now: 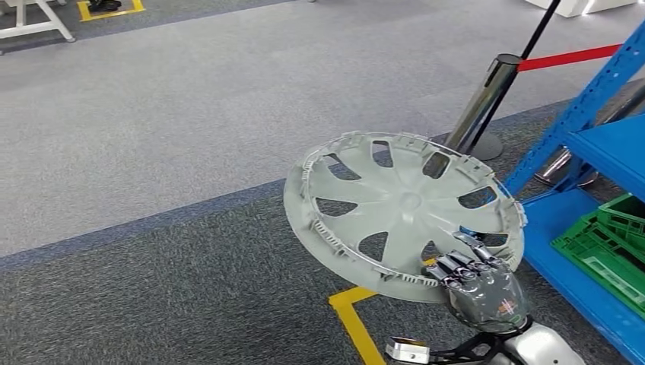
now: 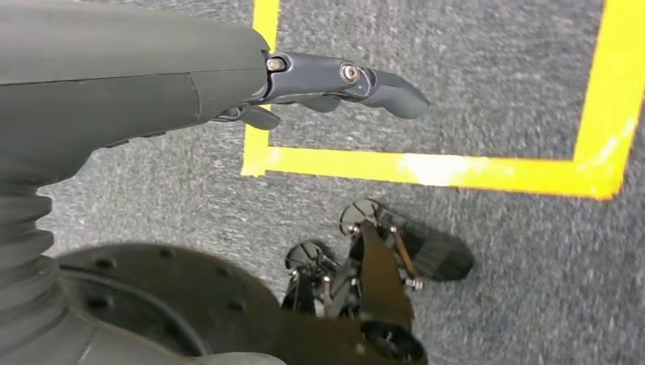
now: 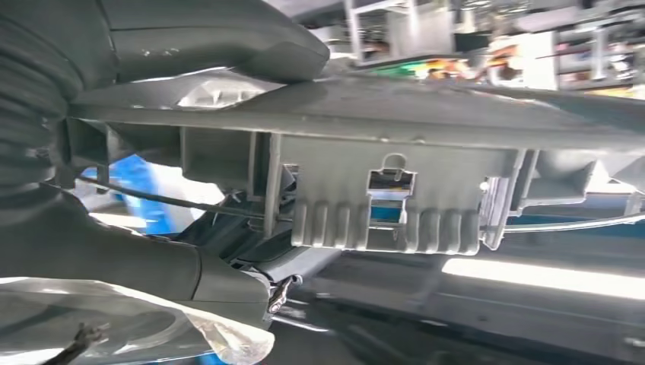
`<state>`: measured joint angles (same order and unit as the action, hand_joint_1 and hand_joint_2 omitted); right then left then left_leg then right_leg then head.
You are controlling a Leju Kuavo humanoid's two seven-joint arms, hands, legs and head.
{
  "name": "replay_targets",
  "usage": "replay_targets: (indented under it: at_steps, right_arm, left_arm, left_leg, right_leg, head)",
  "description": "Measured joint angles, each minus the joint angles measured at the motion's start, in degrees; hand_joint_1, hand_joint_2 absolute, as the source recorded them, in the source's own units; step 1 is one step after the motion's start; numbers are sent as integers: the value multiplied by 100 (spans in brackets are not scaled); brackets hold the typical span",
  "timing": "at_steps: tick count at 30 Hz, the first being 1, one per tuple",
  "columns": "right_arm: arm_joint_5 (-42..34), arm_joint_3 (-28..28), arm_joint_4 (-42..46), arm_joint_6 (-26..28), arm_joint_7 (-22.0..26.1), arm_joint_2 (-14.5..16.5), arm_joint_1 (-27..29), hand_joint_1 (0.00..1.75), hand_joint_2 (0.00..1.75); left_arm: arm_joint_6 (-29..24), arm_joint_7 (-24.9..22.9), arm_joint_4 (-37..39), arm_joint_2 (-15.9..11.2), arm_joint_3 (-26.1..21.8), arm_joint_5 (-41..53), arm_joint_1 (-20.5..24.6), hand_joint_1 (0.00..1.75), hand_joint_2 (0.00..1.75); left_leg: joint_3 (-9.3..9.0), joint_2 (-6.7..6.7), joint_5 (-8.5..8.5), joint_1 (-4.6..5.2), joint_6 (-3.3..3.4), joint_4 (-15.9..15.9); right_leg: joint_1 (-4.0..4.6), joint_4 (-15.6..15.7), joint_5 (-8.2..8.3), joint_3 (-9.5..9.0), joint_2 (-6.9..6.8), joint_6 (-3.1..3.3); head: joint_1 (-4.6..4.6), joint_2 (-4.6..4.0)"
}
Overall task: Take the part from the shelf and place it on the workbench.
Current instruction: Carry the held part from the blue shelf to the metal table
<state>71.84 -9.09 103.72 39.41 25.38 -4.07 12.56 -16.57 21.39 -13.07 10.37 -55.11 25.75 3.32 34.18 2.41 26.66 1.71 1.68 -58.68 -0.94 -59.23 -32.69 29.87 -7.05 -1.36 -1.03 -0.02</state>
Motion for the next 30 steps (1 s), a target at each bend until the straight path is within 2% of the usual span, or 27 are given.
replay_targets:
  at_steps: [1, 2, 3, 4, 5, 6, 7, 8, 9, 10, 11, 12, 13, 14, 15, 16, 18, 19, 20, 21, 22, 23, 24, 26, 27, 28, 30]
  right_arm:
    - [6, -5, -5, 0, 6, 0, -14, 175, 175]
    - [11, -8, -14, 0, 9, 0, -23, 175, 175]
    - [15, -9, -25, 0, 11, 0, -31, 175, 175]
    - [19, -11, -37, 0, 14, 0, -37, 175, 175]
    - [22, -13, -50, 0, 15, 0, -41, 175, 175]
    - [31, -15, -65, 0, 11, 0, -46, 175, 175]
    - [46, -18, -81, 0, 7, 0, -50, 175, 175]
    - [67, -20, -95, 0, 0, -2, -51, 175, 175]
    - [91, -23, -108, 0, -8, -9, -53, 175, 175]
    - [113, -30, -120, 0, -14, -18, -55, 175, 175]
    - [131, -39, -128, 0, -26, -27, -59, 175, 175]
    - [147, -50, -133, 1, -39, -38, -65, 175, 175]
    - [165, -65, -136, 2, -56, -45, -72, 175, 175]
    - [182, -81, -135, 3, -80, -54, -81, 175, 175]
    - [203, -97, -135, 3, -100, -66, -91, 175, 175]
    - [229, -113, -134, 3, -129, -78, -100, 175, 175]
    - [287, -146, -129, 3, -183, -109, -108, 175, 175]
    - [316, -161, -127, 4, -210, -126, -109, 175, 175]
    - [342, -177, -126, 4, -231, -149, -115, 175, 175]
    - [363, -196, -126, 4, -251, -172, -122, 175, 175]
    - [384, -215, -126, 4, -272, -193, -129, 175, 175]
    - [401, -236, -126, 4, -292, -215, -138, 175, 175]
    - [416, -255, -126, 4, -308, -234, -146, 175, 175]
    - [449, -286, -125, 4, -338, -273, -160, 175, 175]
    - [467, -301, -125, 4, -350, -292, -166, 175, 175]
    - [483, -320, -124, 4, -361, -312, -174, 175, 175]
    - [503, -367, -122, 4, -374, -351, -196, 175, 175]
  left_arm:
    - [20, 29, 0, -7, -3, -3, -9, 0, 175]
    - [45, 62, -1, -14, -5, -5, -3, 0, 175]
    - [69, 92, -1, -16, -10, -8, 7, 0, 175]
    - [92, 121, -2, -22, -15, -9, 24, 0, 175]
    - [109, 145, -2, -20, -19, -10, 36, 0, 175]
    - [120, 160, -2, -14, -23, -11, 41, 0, 175]
    - [129, 171, -2, -8, -25, -11, 43, 0, 175]
    - [135, 175, -2, -1, -25, -9, 42, 0, 175]
    - [140, 176, -2, 5, -26, -7, 42, 0, 175]
    - [139, 175, -2, 6, -27, -2, 48, 0, 175]
    - [130, 166, -2, 7, -28, 9, 54, 0, 175]
    - [114, 155, -1, 7, -29, 19, 59, 0, 175]
    - [95, 141, -1, 7, -33, 29, 59, 0, 175]
    - [77, 127, 0, 8, -39, 37, 50, 0, 175]
    - [62, 111, 0, 9, -50, 40, 38, 0, 175]
    - [50, 91, 0, 9, -63, 43, 31, 0, 175]
    - [32, 51, 0, 10, -85, 49, 40, 0, 175]
    - [26, 36, 0, 12, -90, 51, 51, 0, 175]
    - [23, 27, 0, 13, -94, 54, 58, 0, 175]
    - [20, 19, 0, 14, -100, 56, 57, 0, 175]
    - [17, 10, 0, 14, -106, 60, 49, 0, 175]
    - [14, 1, 0, 11, -111, 64, 40, 0, 175]
    - [11, -8, 0, 8, -116, 71, 33, 0, 175]
    - [9, -18, 0, -8, -121, 91, 42, 0, 175]
    - [11, -19, 0, -15, -123, 100, 54, 0, 175]
    - [14, -19, 0, -21, -123, 108, 61, 0, 175]
    - [19, -19, 0, -26, -124, 121, 52, 0, 175]
  left_leg:
    - [-49, -61, -32, -21, 31, 78]
    - [-94, -122, -63, -45, 57, 147]
    - [-112, -187, -76, -59, 70, 179]
    - [-117, -259, -80, -66, 81, 188]
    - [-117, -337, -78, -68, 85, 187]
    - [-122, -419, -74, -72, 83, 185]
    - [-128, -503, -67, -81, 75, 176]
    - [-132, -589, -54, -97, 56, 155]
    - [-129, -673, -28, -118, 23, 114]
    - [-103, -755, 5, -129, -19, 46]
    - [-65, -828, 32, -138, -56, -17]
    - [-26, -892, 48, -143, -89, -64]
    - [8, -952, 46, -148, -113, -89]
    - [27, -1002, 40, -160, -130, -90]
    - [40, -955, 51, -159, -152, -113]
    - [82, -829, 102, -155, -176, -202]
    - [318, -466, 367, -148, -220, -711]
    - [504, -356, 535, -155, -234, -1089]
    - [683, -314, 667, -163, -236, -1443]
    - [797, -300, 714, -166, -226, -1664]
    - [817, -296, 653, -163, -205, -1686]
    - [730, -277, 495, -149, -171, -1491]
    - [561, -208, 279, -120, -123, -1133]
    - [226, 83, 9, -13, -23, -432]
    - [141, 192, -26, 38, 13, -237]
    - [117, 232, -4, 74, 34, -161]
    - [80, 104, -29, 74, 64, -52]
  right_leg:
    - [-1, -65, -60, 18, 107, -11]
    - [-3, -248, -165, 102, 271, -21]
    - [-13, -558, -300, 258, 468, -25]
    - [-17, -940, -441, 469, 606, -32]
    - [-20, -1276, -529, 675, 668, -46]
    - [-24, -1461, -519, 819, 692, -59]
    - [-30, -1433, -395, 864, 701, -76]
    - [-45, -1186, -175, 797, 723, -95]
    - [-71, -817, 47, 654, 806, -120]
    - [-98, -471, 188, 505, 950, -142]
    - [-117, -238, 259, 386, 1070, -140]
    - [-120, -133, 254, 323, 1158, -125]
    - [-109, -127, 229, 305, 1171, -90]
    - [-103, -142, 232, 295, 1105, -48]
    - [-98, -136, 235, 285, 1042, -14]
    - [-98, -128, 236, 269, 971, 26]
    - [-78, -114, 225, 238, 806, 91]
    - [-60, -112, 212, 229, 717, 115]
    - [-43, -113, 199, 221, 629, 128]
    - [-27, -113, 183, 211, 545, 139]
    - [-14, -113, 166, 197, 467, 144]
    - [-4, -112, 148, 177, 395, 146]
    - [4, -109, 127, 151, 328, 144]
    - [16, -99, 90, 106, 210, 120]
    - [21, -90, 78, 96, 149, 102]
    - [25, -74, 70, 85, 83, 80]
    - [25, -35, 43, 46, -15, 32]
  head:
    - [3, -1]
    - [12, -1]
    - [25, -2]
    - [28, -2]
    - [40, -2]
    - [48, -2]
    - [51, -2]
    - [58, -2]
    - [59, -2]
    - [69, -2]
    - [77, -2]
    - [79, -1]
    - [80, -1]
    - [73, 0]
    - [67, 0]
    - [47, 0]
    - [9, 0]
    - [-9, 0]
    - [-9, 0]
    - [-10, 0]
    - [-10, 0]
    - [-10, 0]
    - [-10, 0]
    - [-13, 0]
    - [-15, 0]
    - [-20, 0]
    - [-26, 0]
